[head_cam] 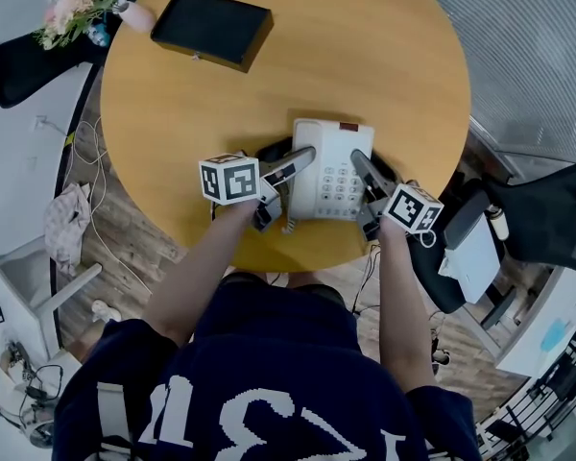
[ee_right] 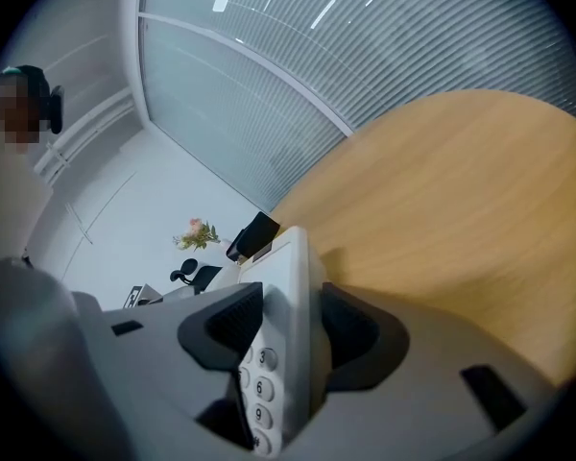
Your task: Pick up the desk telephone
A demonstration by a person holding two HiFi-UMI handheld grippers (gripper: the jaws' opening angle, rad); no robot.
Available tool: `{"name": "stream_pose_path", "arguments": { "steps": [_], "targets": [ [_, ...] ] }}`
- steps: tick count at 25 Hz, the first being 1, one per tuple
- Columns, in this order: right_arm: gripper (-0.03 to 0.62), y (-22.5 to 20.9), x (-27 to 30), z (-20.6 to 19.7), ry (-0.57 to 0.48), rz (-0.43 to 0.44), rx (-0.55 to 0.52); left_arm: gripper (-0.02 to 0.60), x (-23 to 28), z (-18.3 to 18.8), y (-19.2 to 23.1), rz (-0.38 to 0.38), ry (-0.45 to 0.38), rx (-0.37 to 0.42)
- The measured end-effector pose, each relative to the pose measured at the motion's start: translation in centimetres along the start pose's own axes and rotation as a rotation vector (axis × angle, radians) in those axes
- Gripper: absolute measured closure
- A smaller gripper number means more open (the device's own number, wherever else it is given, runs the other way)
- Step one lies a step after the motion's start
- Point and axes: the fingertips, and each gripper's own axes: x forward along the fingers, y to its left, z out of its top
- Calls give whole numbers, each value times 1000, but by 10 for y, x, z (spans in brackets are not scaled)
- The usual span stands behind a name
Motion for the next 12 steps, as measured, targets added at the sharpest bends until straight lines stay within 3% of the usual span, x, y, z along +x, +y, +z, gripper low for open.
{"name": "stream_pose_path", "arguments": {
  "steps": [5, 12],
  "targets": [
    [390, 12, -11, -3, -39, 15, -4, 282, -8, 6, -16, -8, -44, 103],
    [395, 35, -19, 18, -129, 33, -88, 305, -15, 27, -43, -15, -89, 258]
  ]
}}
